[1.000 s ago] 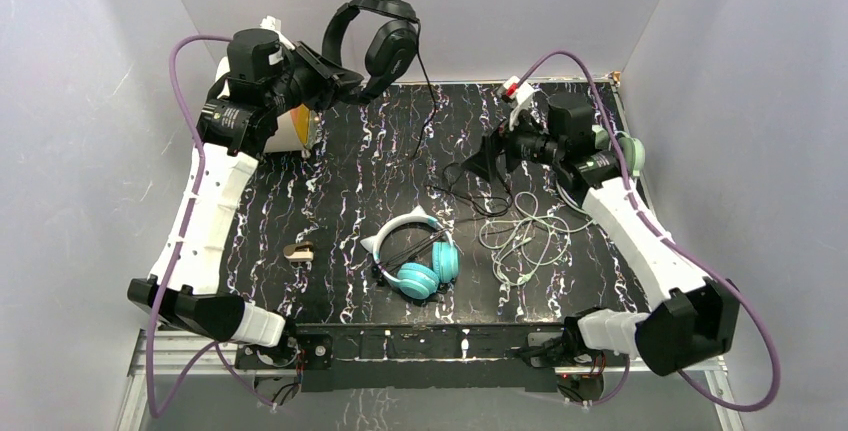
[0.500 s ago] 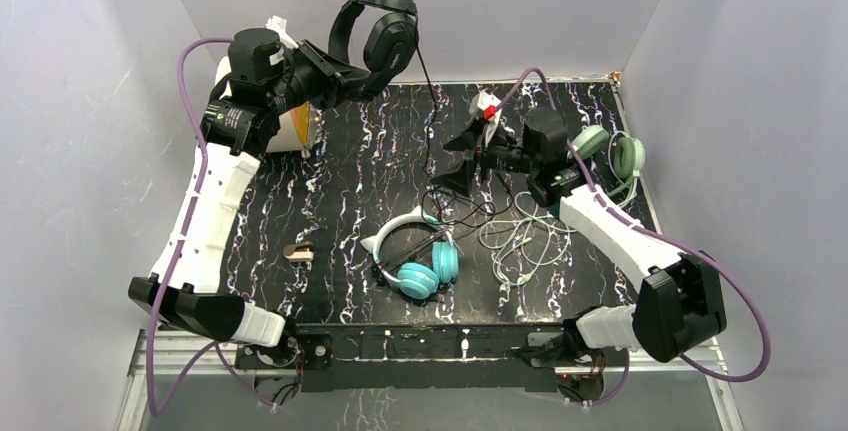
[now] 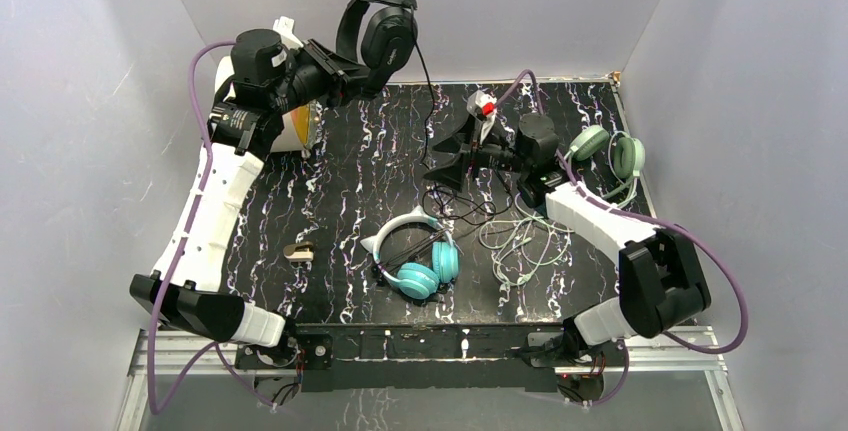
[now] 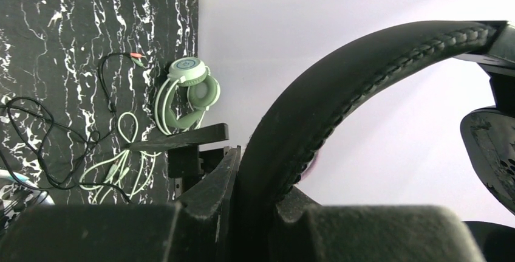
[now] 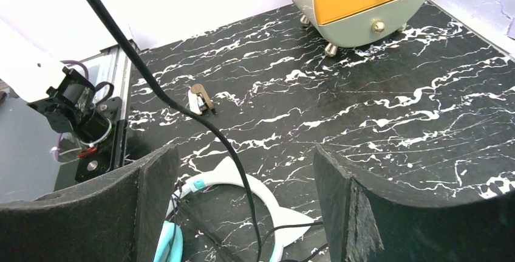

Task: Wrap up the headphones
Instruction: Wrap the headphones cable around the headphones.

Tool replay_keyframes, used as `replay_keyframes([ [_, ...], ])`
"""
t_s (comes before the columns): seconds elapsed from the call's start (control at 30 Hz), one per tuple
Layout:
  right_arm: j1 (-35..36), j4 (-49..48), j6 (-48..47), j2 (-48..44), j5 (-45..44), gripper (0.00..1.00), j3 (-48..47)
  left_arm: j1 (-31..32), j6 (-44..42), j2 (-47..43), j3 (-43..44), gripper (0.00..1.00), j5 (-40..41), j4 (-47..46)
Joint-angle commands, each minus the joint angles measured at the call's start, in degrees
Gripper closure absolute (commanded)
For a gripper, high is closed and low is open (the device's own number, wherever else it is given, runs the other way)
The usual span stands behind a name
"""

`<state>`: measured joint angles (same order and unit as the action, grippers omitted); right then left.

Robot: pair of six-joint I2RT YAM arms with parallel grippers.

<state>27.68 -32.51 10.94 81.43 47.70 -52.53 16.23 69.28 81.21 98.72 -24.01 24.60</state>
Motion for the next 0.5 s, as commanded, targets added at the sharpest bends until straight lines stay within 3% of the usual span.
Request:
replay_keyframes([
  [0.0, 0.6, -8.8, 3.0, 0.9, 2.6, 0.12, 0.2, -0.3, 2.0, -2.6, 1.4, 1.0, -4.8, -5.0],
  [0.13, 1.1, -11.0, 4.4, 2.6, 2.7, 0.15, 0.0, -0.3, 3.8, -2.8, 0.1, 1.0, -6.7, -7.8],
  [0.27, 1.1, -15.9, 8.7, 4.7, 2.8, 0.29, -0.7, -0.3, 6.9, -3.6, -2.4, 1.0, -7.8, -12.4],
  [0.33, 1.1, -18.0, 11.1, 5.6, 1.8, 0.46, -0.8, -0.3, 8.4, -3.6, -3.3, 1.0, -8.7, -15.1],
  [0.4, 1.1, -18.7, 11.7, 5.7, 0.8, 0.53, -0.8, -0.3, 8.9, -3.3, -3.0, 1.0, -9.5, -16.0],
  [0.47, 1.0, -17.1, 12.2, 4.8, -2.5, 0.74, -0.6, -0.3, 8.3, -3.4, -2.9, 1.0, -9.8, -16.4],
])
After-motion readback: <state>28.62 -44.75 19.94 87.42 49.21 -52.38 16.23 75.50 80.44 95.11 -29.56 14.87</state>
